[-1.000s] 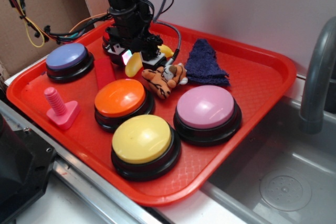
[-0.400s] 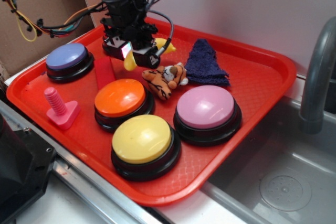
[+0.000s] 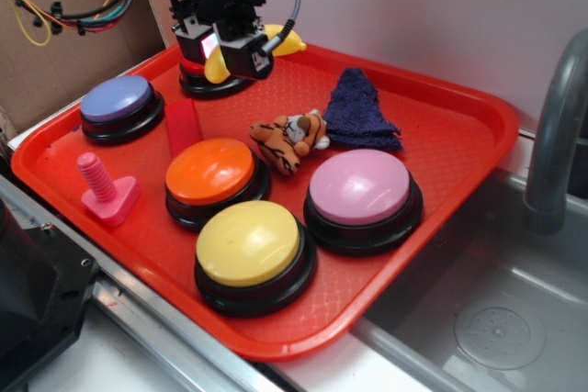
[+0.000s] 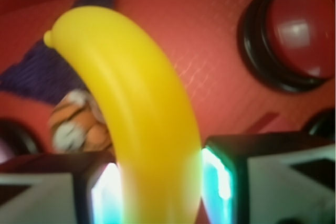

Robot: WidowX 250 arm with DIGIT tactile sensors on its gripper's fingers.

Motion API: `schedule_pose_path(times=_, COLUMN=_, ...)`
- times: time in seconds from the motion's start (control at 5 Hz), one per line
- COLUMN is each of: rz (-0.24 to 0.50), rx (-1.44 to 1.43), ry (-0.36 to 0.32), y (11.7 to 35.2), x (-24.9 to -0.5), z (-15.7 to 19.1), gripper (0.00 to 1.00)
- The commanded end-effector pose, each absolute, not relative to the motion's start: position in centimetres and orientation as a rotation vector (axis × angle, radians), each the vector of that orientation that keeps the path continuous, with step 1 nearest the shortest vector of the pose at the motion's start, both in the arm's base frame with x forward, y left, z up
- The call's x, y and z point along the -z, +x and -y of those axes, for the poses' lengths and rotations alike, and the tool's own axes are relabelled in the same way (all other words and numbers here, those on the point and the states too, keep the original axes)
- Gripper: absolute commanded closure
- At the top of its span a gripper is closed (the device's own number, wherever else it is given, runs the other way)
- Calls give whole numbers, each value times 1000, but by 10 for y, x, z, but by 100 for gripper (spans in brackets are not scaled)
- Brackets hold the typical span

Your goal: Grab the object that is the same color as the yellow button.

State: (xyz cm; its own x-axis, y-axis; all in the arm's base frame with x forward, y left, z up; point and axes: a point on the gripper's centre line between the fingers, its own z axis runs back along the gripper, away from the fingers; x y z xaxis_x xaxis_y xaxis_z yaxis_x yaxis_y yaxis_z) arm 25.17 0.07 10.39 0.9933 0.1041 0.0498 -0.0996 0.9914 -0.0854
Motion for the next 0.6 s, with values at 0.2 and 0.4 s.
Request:
schedule_pose_path(times=0.2, rz=120, rx=-60, ry=-69, y=214, x=-172, z=19, gripper=100)
schedule_pose_path(times=0.4, rz=140, rx=-91, ry=-46, y=213, x=-171, z=17, gripper=100)
